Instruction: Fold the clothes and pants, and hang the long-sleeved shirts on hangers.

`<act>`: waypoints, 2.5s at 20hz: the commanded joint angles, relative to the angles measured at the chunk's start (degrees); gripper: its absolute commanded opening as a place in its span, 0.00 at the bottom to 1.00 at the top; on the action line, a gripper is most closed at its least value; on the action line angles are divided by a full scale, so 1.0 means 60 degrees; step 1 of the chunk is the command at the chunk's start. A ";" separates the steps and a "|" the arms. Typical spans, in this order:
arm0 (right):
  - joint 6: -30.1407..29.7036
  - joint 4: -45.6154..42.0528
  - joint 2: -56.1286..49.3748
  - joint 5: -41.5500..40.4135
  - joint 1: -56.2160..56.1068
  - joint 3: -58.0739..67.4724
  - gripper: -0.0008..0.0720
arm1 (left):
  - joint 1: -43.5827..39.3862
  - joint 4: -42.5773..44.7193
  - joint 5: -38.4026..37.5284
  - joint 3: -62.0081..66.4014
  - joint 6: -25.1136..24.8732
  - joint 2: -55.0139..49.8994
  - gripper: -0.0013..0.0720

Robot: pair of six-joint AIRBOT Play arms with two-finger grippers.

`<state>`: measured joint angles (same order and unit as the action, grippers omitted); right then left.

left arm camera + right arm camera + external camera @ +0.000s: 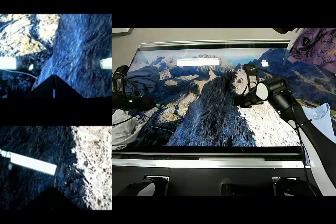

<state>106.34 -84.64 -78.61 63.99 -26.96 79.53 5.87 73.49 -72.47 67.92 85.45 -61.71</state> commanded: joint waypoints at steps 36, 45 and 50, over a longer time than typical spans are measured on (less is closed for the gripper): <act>0.0004 0.0036 0.0007 -0.0149 -0.0011 0.0007 0.06 | 0.5184 0.4324 0.2823 -0.1967 0.3566 -0.0882 1.00; 0.0004 0.0069 0.0007 -0.0149 -0.0011 0.0007 0.14 | 0.5734 0.3883 0.3832 -0.2106 0.3985 -0.3330 0.37; 0.0000 0.0066 0.0007 0.0117 -0.0011 0.0011 0.14 | 0.5224 0.2473 0.2543 -0.2007 0.3982 -0.2601 0.04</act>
<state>106.32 -84.25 -78.61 63.44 -26.98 79.53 38.89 94.78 -52.18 55.68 109.30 -79.11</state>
